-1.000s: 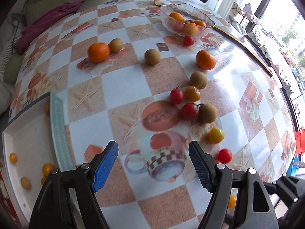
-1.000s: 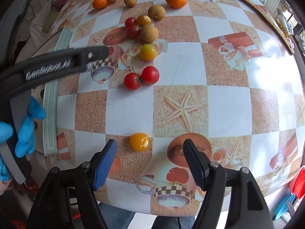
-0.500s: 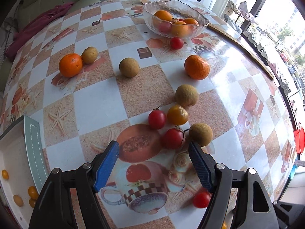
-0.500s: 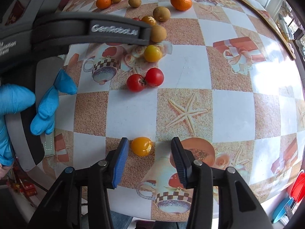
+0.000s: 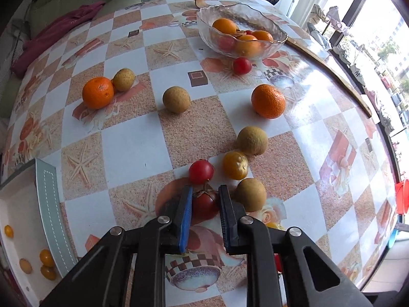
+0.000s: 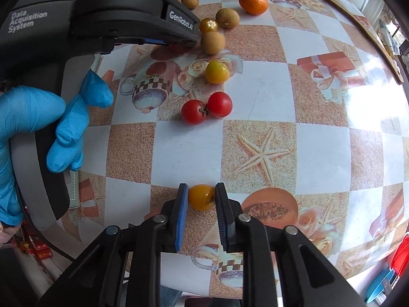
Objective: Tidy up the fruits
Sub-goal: 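Grasp a red cherry tomato with the left tool while the right tool grasps a golden tomato, then carry the red and golden tomatoes into the white tray and open both tools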
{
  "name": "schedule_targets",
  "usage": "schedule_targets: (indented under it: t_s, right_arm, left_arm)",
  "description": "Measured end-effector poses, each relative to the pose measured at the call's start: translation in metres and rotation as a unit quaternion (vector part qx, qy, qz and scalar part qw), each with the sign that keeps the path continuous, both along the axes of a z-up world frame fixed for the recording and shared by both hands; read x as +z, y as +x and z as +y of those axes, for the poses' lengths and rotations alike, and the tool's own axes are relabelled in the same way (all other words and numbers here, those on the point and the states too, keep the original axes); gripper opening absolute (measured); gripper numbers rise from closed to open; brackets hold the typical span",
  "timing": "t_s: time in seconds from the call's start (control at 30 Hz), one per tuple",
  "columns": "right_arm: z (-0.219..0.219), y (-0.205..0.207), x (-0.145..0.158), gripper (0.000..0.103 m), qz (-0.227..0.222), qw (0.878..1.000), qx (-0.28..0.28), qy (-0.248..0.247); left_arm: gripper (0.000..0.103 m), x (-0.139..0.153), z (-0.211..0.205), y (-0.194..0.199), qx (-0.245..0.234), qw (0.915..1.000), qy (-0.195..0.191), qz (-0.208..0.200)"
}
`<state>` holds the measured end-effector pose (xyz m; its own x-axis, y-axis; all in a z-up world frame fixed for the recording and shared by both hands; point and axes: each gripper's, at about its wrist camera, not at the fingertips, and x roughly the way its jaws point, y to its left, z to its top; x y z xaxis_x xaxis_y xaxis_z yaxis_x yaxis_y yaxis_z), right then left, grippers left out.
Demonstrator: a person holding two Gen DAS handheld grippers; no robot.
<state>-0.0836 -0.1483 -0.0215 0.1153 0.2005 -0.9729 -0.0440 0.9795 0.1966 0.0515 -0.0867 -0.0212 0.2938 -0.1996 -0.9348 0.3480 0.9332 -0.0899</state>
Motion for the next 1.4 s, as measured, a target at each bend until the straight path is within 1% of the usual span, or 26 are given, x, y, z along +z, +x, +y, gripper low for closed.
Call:
schedule_targets:
  t_s: [0.03, 0.13, 0.33, 0.5, 0.73, 0.97, 1.17, 1.4]
  right_arm:
    - [-0.001, 0.001, 0.000, 0.022, 0.003, 1.000, -0.003, 0.006]
    - [-0.011, 0.005, 0.000, 0.022, 0.008, 0.999, -0.019, 0.024]
    - [-0.025, 0.012, 0.006, 0.022, 0.004, 0.999, -0.038, 0.032]
    - [-0.034, 0.018, 0.012, 0.022, -0.002, 0.999, -0.039, 0.029]
    - [-0.035, 0.024, 0.022, 0.022, -0.014, 0.999, -0.031, 0.030]
    - [-0.021, 0.034, 0.032, 0.022, -0.023, 0.999, -0.012, 0.026]
    - [-0.001, 0.043, 0.036, 0.022, -0.025, 0.999, 0.008, 0.030]
    - [0.029, 0.052, 0.047, 0.022, -0.036, 0.998, 0.045, 0.027]
  left_arm:
    - [0.021, 0.000, 0.004, -0.001, 0.002, 1.0000, -0.007, 0.003]
    - [0.021, 0.002, 0.016, -0.007, 0.009, 0.9999, -0.011, 0.007]
    - [0.021, 0.010, 0.038, -0.020, 0.025, 0.9995, -0.017, 0.011]
    - [0.021, 0.020, 0.053, -0.028, 0.037, 0.9990, -0.025, 0.007]
    - [0.021, 0.036, 0.073, -0.044, 0.052, 0.9982, -0.030, -0.002]
    - [0.021, 0.046, 0.100, -0.053, 0.086, 0.9956, -0.038, -0.005]
    - [0.021, 0.052, 0.125, -0.056, 0.110, 0.9933, -0.036, -0.009]
    - [0.021, 0.058, 0.157, -0.060, 0.144, 0.9887, -0.038, -0.019]
